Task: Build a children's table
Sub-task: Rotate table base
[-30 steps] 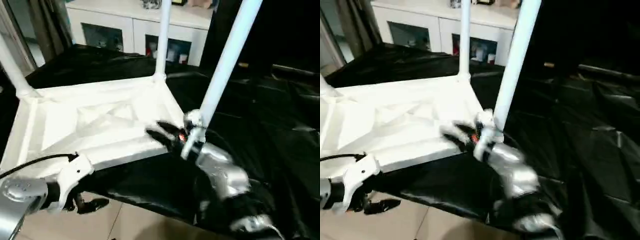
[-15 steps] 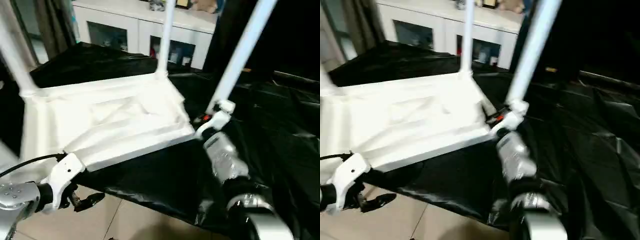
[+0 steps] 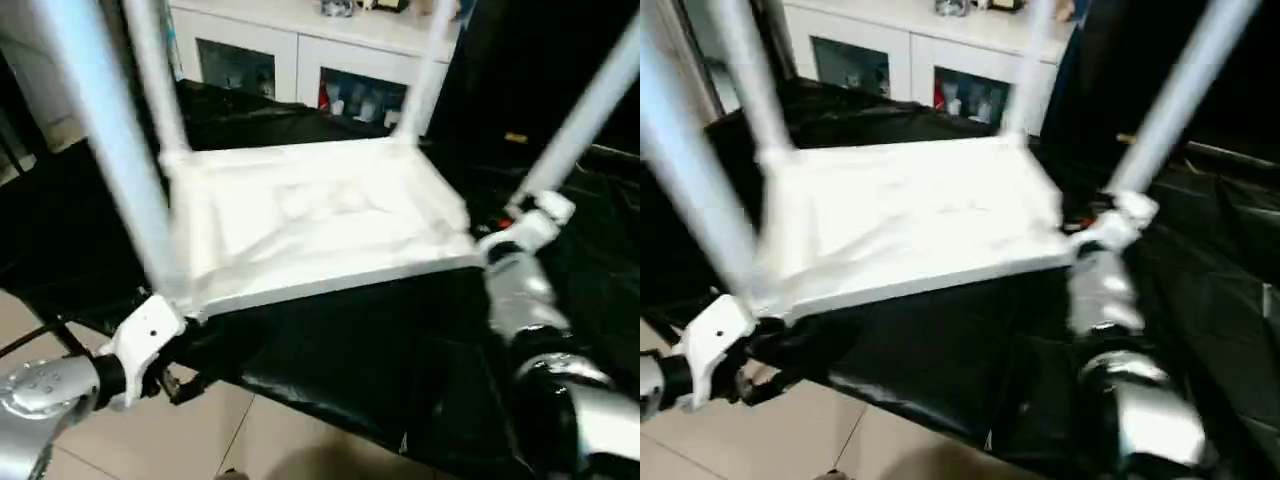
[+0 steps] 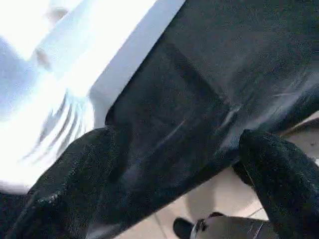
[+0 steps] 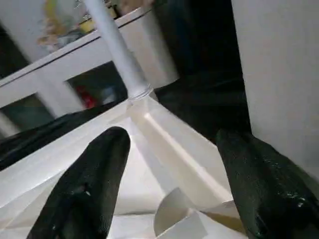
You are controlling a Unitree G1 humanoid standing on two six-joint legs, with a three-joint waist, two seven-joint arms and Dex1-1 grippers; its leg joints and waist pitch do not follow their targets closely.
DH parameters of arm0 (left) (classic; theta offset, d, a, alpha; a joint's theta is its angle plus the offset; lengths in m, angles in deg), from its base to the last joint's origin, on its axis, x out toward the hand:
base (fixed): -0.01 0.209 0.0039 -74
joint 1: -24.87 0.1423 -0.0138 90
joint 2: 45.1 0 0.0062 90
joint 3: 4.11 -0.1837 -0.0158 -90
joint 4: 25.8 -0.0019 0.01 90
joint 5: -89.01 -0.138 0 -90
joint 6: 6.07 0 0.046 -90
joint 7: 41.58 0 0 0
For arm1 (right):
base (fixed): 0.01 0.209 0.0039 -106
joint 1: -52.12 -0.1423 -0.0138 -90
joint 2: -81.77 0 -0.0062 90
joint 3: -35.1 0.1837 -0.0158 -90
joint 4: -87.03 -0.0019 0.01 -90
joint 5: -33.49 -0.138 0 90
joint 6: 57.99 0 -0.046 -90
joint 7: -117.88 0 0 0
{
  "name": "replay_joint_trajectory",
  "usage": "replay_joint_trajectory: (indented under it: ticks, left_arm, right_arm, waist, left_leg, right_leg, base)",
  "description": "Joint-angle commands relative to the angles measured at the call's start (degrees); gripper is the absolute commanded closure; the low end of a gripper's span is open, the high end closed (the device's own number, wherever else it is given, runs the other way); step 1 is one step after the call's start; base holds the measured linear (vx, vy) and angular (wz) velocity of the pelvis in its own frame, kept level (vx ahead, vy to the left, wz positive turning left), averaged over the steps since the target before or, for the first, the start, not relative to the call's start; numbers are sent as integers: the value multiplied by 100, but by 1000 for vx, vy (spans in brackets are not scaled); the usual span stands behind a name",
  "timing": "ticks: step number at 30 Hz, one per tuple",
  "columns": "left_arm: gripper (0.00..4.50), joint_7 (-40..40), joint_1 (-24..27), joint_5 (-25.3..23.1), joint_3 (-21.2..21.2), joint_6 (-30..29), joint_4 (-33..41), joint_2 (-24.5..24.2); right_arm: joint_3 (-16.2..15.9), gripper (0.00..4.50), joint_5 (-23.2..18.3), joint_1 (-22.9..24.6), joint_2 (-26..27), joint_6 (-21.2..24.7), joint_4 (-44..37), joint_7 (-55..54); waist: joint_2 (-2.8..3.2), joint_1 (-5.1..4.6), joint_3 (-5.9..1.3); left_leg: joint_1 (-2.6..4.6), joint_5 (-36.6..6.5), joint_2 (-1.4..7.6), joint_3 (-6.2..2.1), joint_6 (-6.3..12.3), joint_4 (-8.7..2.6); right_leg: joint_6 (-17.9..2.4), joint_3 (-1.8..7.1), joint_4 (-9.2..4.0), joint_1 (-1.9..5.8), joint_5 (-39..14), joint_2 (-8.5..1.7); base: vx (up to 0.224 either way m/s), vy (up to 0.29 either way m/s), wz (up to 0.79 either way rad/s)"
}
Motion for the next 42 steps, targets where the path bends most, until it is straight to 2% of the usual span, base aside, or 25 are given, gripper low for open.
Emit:
replay_joint_trajectory:
  ticks: [1, 3, 4, 7, 8, 9, 10, 11, 13, 15, 17, 18, 19, 21, 22, 23, 28, 31, 32, 33, 34, 35, 36, 38, 42]
  left_arm:
    - [1, 11, 154, 116, 166, 79, 114, 15]
    - [1, -20, 353, 290, 416, 165, 194, 69]
    - [1, -18, 455, 428, 642, 223, 226, 121]
    - [1, -50, 563, 637, 1134, 331, 149, 167]
    - [1, -70, 568, 663, 1231, 383, 109, 159]
    - [1, -83, 491, 736, 1560, 673, -64, 159]
    - [1, 34, 298, 836, 1777, 849, -184, 234]
    - [1, 150, 36, 1034, 1953, 964, -275, 329]
    - [1, 239, -483, 1408, 2067, 1018, -369, 449]
    - [1, 189, -783, 1700, 1993, 890, -408, 562]
    - [1, 147, -1059, 1900, 1862, 736, -491, 691]
    - [1, 63, -1251, 2072, 1711, 545, -561, 822]
    - [1, -10, -1409, 2196, 1576, 384, -645, 946]
    - [1, -239, -1539, 2396, 1363, 159, -763, 1079]
    - [1, -306, -1573, 2404, 1294, 133, -816, 1100]
    - [1, -326, -1636, 2288, 1197, 228, -938, 1108]
    - [1, -345, -1816, 2145, 1008, 427, -1248, 1122]
    - [1, -300, -2203, 1799, 729, 689, -1836, 1191]
    - [1, -295, -2307, 1705, 645, 765, -1983, 1200]
    - [1, -317, -2390, 1706, 561, 751, -2021, 1240]
    - [1, -355, -2477, 1777, 477, 725, -1984, 1336]
    - [1, -378, -2528, 1836, 430, 702, -1947, 1404]
    - [1, -405, -2584, 1898, 397, 677, -1932, 1465]
    - [1, -408, -2702, 1947, 313, 675, -1915, 1574]
    - [1, -486, -2908, 1909, 179, 762, -2068, 1657]
  right_arm:
    - [209, 138, 6, -114, -264, -180, 84, -119]
    - [215, 138, 17, -147, -367, -167, 175, 13]
    - [179, 138, 39, -166, -419, -105, 216, 174]
    - [-131, 138, 272, -85, -423, -77, 116, 674]
    - [-214, 138, 324, -54, -410, -81, 69, 807]
    - [-470, 138, 453, 63, -352, -49, -117, 1274]
    - [-623, 138, 513, 139, -314, 2, -233, 1565]
    - [-790, 138, 601, 235, -279, 36, -364, 1830]
    - [-1056, 138, 756, 420, -224, 205, -585, 2076]
    - [-1236, 138, 972, 552, -227, 308, -624, 1942]
    - [-1314, 138, 1220, 658, -237, 322, -559, 1421]
    - [-1219, 138, 1288, 766, -205, 332, -502, 807]
    - [-1095, 138, 1269, 902, -155, 320, -520, 394]
    - [-935, 138, 1175, 1207, -33, 384, -712, -12]
    - [-912, 138, 1162, 1299, 3, 414, -776, -103]
    - [-924, 138, 1183, 1383, 31, 461, -832, -150]
    - [-962, 138, 1224, 1504, 108, 686, -945, -256]
    - [-1152, 138, 1350, 1457, 301, 991, -1068, -367]
    - [-1210, 138, 1400, 1428, 334, 1034, -1082, -408]
    - [-1262, 138, 1461, 1388, 349, 1031, -1096, -472]
    - [-1310, 138, 1503, 1350, 349, 865, -1211, -450]
    - [-1339, 138, 1526, 1330, 346, 739, -1302, -426]
    - [-1345, 138, 1484, 1311, 347, 592, -1449, -287]
    - [-1291, 138, 1396, 1234, 270, 400, -1741, -114]
    - [-1216, 138, 1505, 1094, 27, 492, -1771, -297]
  waist:
    - [118, -34, -378]
    - [102, -49, -367]
    - [131, -41, -369]
    - [176, -81, -341]
    - [160, -94, -332]
    - [241, -111, -321]
    - [281, -119, -317]
    - [257, -140, -313]
    - [273, -122, -320]
    - [283, -96, -330]
    - [271, -85, -319]
    - [347, -67, -328]
    - [328, -60, -326]
    - [320, -27, -338]
    - [304, -41, -351]
    - [254, -60, -357]
    - [264, -93, -339]
    - [179, -106, -330]
    - [206, -97, -326]
    - [133, -120, -331]
    - [129, -115, -333]
    - [160, -119, -347]
    - [162, -146, -350]
    - [132, -147, -372]
    - [134, -117, -375]
  left_leg:
    - [65, -1389, 70, 20, -83, -346]
    - [50, -1407, 66, 27, -9, -339]
    - [60, -1426, 66, 29, 2, -332]
    - [61, -1704, 64, 17, 28, -342]
    - [66, -1801, 69, 20, 37, -347]
    - [82, -1983, 66, 9, 20, -352]
    - [65, -2045, 60, -15, 21, -360]
    - [83, -2115, 67, -14, 27, -360]
    - [94, -2011, 72, -21, 19, -359]
    - [94, -1889, 82, -25, -20, -359]
    - [78, -1795, 82, -11, -76, -352]
    - [102, -1830, 70, -6, -97, -334]
    - [140, -1866, 66, 11, -182, -333]
    - [140, -1927, 55, 10, -208, -340]
    - [92, -1935, 49, -7, -193, -348]
    - [91, -1870, 52, -9, -152, -353]
    - [104, -1896, 50, -4, -131, -349]
    - [115, -1960, 45, -2, -117, -364]
    - [122, -1977, 44, -11, -147, -372]
    - [95, -1987, 65, -23, -201, -391]
    - [87, -1980, 64, -32, -225, -396]
    - [121, -2045, 78, -30, -275, -388]
    - [95, -2057, 76, -35, -274, -389]
    - [87, -1931, 71, -19, -212, -370]
    - [102, -1638, 65, 20, -143, -343]
  right_leg:
    - [-1047, 209, -321, 233, -705, -237]
    - [-1078, 204, -334, 240, -735, -231]
    - [-1082, 204, -333, 229, -746, -226]
    - [-1112, 195, -369, 218, -991, -213]
    - [-1110, 194, -399, 212, -1113, -216]
    - [-1107, 189, -426, 202, -1300, -216]
    - [-1097, 184, -429, 222, -1402, -223]
    - [-1108, 184, -447, 212, -1467, -217]
    - [-1185, 191, -435, 224, -1402, -233]
    - [-1305, 192, -381, 227, -1285, -238]
    - [-1293, 202, -375, 221, -1347, -248]
    - [-1285, 207, -369, 203, -1406, -247]
    - [-1222, 218, -398, 171, -1540, -250]
    - [-1094, 228, -404, 179, -1585, -250]
    - [-1015, 222, -394, 220, -1561, -254]
    - [-950, 217, -397, 220, -1571, -246]
    - [-828, 221, -438, 197, -1792, -247]
    - [-752, 220, -462, 173, -1970, -233]
    - [-696, 225, -471, 165, -2080, -247]
    - [-661, 223, -468, 196, -2124, -278]
    - [-648, 217, -457, 201, -2159, -285]
    - [-665, 225, -463, 171, -2140, -297]
    - [-705, 224, -441, 188, -1986, -287]
    - [-728, 235, -426, 202, -1745, -276]
    - [-855, 242, -386, 199, -1317, -251]
  base:
    - [0, 0, 0]
    - [0, 0, 0]
    - [0, 0, 0]
    - [0, 0, 0]
    - [0, 0, 0]
    - [0, 0, 0]
    - [0, 0, 0]
    - [0, 0, 0]
    - [0, 0, 0]
    - [0, 0, 0]
    - [0, 0, 0]
    - [0, 0, 0]
    - [0, 0, 0]
    - [0, 0, 0]
    - [0, 0, 0]
    - [0, 0, 0]
    - [0, 0, 0]
    - [0, 0, 0]
    - [0, 0, 0]
    - [0, 0, 0]
    - [0, 0, 0]
    - [0, 0, 0]
    - [0, 0, 0]
    - [0, 0, 0]
    - [0, 0, 0]
